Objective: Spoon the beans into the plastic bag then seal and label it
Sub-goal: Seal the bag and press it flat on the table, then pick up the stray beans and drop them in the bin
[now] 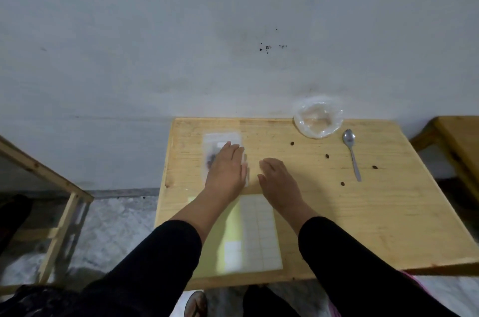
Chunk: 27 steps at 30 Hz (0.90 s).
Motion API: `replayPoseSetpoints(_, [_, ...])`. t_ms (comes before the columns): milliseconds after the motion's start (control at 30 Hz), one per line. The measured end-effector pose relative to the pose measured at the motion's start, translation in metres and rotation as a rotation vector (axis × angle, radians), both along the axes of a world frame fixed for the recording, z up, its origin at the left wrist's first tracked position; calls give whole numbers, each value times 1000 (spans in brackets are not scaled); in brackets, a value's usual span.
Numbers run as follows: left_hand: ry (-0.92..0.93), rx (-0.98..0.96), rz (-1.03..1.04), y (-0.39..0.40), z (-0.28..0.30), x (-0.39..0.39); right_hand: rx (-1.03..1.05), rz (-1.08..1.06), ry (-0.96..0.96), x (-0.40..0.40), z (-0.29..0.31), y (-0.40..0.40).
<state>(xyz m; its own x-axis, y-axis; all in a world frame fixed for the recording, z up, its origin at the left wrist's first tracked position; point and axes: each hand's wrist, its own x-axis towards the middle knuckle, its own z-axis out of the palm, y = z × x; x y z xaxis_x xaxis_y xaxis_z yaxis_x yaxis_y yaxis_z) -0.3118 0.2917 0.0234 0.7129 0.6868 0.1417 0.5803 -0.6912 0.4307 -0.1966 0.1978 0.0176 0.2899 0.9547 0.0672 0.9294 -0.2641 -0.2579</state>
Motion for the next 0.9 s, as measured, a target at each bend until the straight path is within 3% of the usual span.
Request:
replayPoseSetpoints(100, [-42,84,-45,-16,-2,20,13,-111,69,26,-3,-15])
replayPoseSetpoints(267, [3,-16,-61,-31,-29,68,-31,-232,143,83,-8,-19])
replayPoseSetpoints(533, [183,-126,167,-54,-74,128,-14,-100,182,159,-36,16])
replayPoseSetpoints(700, [154,-102,252,-63,-85,136,88,28,126,170,-59,27])
replayPoseSetpoints(900, [148,-89,252,-63,-89,134,33,-18,183,167,-67,25])
